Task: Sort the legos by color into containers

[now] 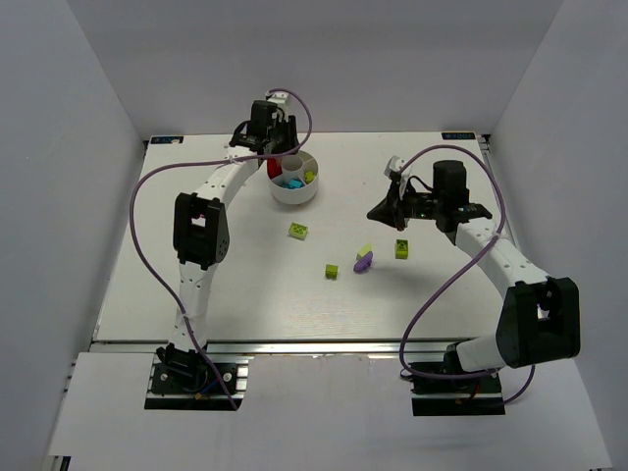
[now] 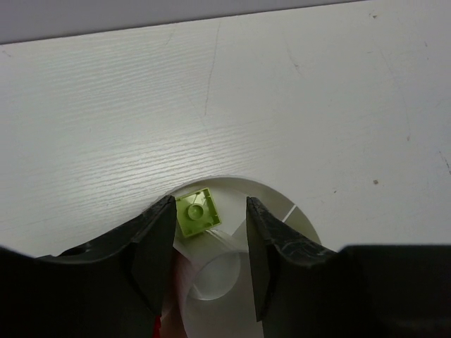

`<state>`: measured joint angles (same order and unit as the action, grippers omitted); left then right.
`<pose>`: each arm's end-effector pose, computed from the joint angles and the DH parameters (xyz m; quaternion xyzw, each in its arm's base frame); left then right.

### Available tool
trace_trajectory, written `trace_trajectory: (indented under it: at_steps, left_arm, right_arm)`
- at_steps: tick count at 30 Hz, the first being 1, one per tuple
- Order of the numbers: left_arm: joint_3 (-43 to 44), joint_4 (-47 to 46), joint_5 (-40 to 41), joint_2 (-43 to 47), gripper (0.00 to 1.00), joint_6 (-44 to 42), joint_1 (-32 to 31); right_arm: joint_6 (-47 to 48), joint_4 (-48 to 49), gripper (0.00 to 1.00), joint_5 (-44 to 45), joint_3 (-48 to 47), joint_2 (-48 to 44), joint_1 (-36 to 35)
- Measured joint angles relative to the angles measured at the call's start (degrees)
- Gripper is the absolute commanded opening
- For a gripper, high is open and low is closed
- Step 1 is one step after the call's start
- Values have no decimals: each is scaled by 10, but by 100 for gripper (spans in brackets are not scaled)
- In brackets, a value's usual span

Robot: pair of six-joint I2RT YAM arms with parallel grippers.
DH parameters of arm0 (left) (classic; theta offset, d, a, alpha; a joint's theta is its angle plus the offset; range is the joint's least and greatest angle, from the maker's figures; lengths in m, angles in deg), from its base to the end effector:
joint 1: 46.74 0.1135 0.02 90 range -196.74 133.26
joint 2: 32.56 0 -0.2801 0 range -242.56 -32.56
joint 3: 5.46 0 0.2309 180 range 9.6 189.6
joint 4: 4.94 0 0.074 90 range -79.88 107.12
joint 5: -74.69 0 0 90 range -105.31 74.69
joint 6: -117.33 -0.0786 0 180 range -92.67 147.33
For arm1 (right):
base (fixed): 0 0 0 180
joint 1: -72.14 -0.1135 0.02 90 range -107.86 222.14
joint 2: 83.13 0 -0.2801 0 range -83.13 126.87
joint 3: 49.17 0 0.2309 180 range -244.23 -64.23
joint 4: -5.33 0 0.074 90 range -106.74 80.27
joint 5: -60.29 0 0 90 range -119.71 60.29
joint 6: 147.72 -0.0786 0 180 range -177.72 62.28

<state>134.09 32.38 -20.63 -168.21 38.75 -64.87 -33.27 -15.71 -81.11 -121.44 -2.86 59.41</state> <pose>0.5468 -0.1867 0.2411 0.0734 0.8768 -0.1602 0.4473 0.2878 0.1280 0.2977 -0.4561 0.6659 0.3251 0.4928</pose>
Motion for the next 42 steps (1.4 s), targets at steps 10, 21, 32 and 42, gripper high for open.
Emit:
trace_trajectory:
  at_steps: [10,21,32,42]
  left_arm:
    - [-1,-6,16,38,54,15,1]
    - [-388,-49,11,436,70,78,50]
    - [-703,-42,-2,673,71,169,66]
    - [-824,-47,21,794,71,235,66]
  right_arm:
    - [45,-38,39,7,-3,5,0]
    - [143,-172,62,81,-46,56,0]
    - [-2,-185,67,298,-46,65,0]
    - [-247,-212,72,440,-46,123,0]
